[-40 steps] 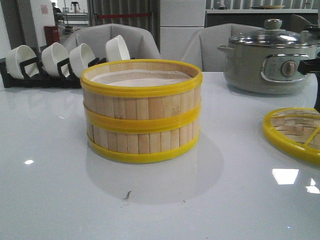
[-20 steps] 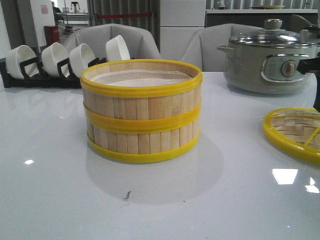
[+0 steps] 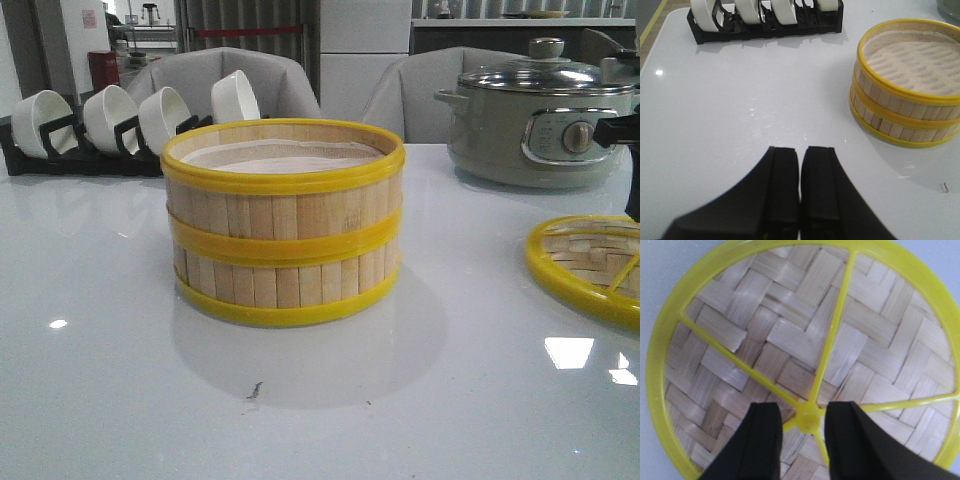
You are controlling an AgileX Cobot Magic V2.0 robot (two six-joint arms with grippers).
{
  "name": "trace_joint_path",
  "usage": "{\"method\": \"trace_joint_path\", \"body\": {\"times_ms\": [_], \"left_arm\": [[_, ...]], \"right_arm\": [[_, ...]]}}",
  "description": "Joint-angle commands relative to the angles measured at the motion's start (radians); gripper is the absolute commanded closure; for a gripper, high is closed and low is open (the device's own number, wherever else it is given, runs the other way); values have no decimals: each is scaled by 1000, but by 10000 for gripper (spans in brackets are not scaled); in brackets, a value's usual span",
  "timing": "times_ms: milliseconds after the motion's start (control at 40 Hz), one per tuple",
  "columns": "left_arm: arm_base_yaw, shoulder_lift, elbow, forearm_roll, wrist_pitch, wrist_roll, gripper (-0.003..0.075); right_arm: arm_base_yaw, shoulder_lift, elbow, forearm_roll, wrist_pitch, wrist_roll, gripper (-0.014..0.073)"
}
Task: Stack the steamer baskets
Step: 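Grasp the lid's center hub with the right gripper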
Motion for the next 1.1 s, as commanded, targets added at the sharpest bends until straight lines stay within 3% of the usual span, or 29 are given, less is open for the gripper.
{"method": "trace_joint_path", "body": {"times_ms": [0, 1076], "left_arm": [[1, 4, -28, 2, -79, -8, 616], [1, 4, -28, 2, -79, -8, 616]], "right_arm": [[-8, -54, -22, -6, -24, -2, 253], [-16, -35, -14, -6, -20, 5, 253]]}}
